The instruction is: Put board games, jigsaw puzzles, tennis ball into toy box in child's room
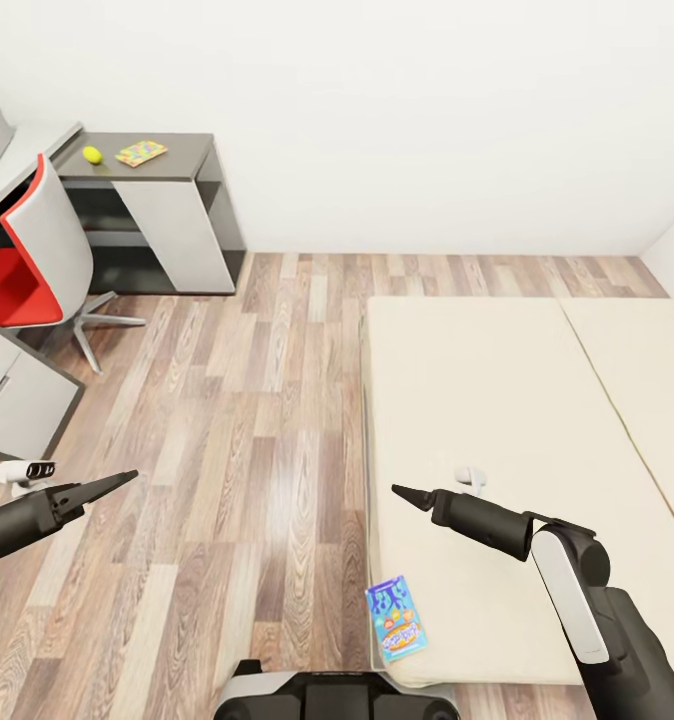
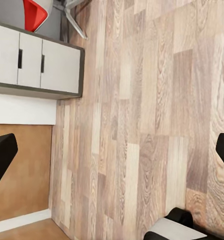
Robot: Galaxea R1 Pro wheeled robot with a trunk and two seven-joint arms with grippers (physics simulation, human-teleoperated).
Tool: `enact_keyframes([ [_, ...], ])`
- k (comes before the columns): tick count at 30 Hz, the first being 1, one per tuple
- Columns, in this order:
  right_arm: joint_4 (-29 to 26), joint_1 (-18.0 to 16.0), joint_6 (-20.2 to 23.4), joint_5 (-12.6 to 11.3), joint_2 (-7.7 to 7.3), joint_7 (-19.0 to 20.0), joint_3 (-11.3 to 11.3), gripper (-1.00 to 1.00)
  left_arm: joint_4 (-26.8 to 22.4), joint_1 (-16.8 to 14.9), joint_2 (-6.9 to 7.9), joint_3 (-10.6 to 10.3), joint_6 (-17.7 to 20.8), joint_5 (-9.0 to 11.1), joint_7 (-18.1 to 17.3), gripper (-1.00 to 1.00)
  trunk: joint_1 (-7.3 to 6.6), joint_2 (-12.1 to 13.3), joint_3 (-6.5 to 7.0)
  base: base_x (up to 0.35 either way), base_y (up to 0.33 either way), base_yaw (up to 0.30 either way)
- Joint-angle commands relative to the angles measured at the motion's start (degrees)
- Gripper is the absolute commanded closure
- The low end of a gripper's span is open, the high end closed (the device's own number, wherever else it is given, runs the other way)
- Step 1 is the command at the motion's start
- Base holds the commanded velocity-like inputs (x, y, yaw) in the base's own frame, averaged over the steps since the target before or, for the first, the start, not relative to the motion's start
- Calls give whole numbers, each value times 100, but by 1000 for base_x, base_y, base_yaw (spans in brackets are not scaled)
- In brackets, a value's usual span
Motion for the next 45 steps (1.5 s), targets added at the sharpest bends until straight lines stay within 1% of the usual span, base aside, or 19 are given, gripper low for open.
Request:
enact_keyframes([
  [1, -5, -3, 30, 16, 1, 30, -8, -100, -1, -3, 2, 2, 61, -10, -26, -100, 3, -9, 3, 0, 0, 67],
  [21, 0, -3, 31, 16, 6, 21, -7, -100, -1, -3, 3, 3, 61, -6, -26, -100, 3, -9, 183, 0, 0, 61],
  [40, -6, -3, 30, 16, 9, 18, 1, -100, -1, -3, 3, 5, 61, 2, -26, -100, 3, -9, 230, 0, 0, -30],
  [45, -8, -3, 32, 16, 9, 12, 8, -100, -1, -3, 3, 5, 61, 7, -26, -100, 3, -9, 261, 0, 0, -1],
])
